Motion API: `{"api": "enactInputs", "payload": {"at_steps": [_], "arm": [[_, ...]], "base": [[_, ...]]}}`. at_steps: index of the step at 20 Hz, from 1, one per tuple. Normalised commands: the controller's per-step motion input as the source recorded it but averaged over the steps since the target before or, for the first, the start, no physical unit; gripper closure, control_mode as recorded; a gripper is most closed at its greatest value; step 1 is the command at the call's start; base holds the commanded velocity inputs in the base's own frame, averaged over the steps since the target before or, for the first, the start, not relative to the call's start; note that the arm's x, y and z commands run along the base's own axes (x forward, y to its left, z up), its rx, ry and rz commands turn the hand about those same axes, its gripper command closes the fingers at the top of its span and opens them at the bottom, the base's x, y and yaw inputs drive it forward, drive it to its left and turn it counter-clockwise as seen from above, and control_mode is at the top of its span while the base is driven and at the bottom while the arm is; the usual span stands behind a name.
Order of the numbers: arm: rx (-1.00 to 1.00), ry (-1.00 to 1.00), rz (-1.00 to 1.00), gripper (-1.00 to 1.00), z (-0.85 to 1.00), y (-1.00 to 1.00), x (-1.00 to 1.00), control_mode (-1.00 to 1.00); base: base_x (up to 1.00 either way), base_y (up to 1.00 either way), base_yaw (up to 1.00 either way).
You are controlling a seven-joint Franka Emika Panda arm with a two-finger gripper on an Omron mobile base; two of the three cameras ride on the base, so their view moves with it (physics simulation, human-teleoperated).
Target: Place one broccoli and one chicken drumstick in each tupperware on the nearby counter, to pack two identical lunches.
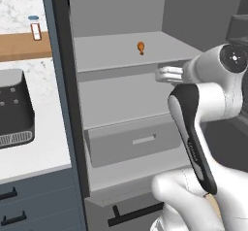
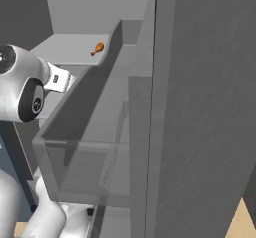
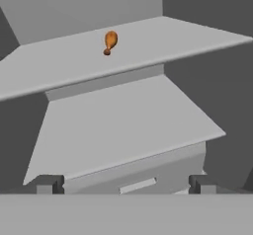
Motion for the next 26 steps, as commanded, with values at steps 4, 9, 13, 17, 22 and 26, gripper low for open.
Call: {"api": "enactInputs", "payload": {"at_steps": [4,9,13,17,22,26], "arm": [[-0.02,-0.02,0.0,-1.0,0.44,0.0,0.34,-1.0],[-0.03,-0.05,0.0,-1.0,0.18,0.0,0.34,-1.0],[0.0,0.0,0.0,-1.0,0.0,0.0,0.58,-1.0],[0.0,0.01,0.0,-1.0,0.0,0.0,0.68,-1.0],[0.0,0.03,0.0,-1.0,-0.01,0.0,0.77,-1.0],[0.0,0.06,0.0,-1.0,-0.1,0.0,0.79,-1.0]], "base": [[0.0,0.0,0.0],[0.0,0.0,0.0],[0.0,0.0,0.0],[0.0,0.0,0.0],[0.0,0.0,0.0],[0.0,0.0,0.0]]}}
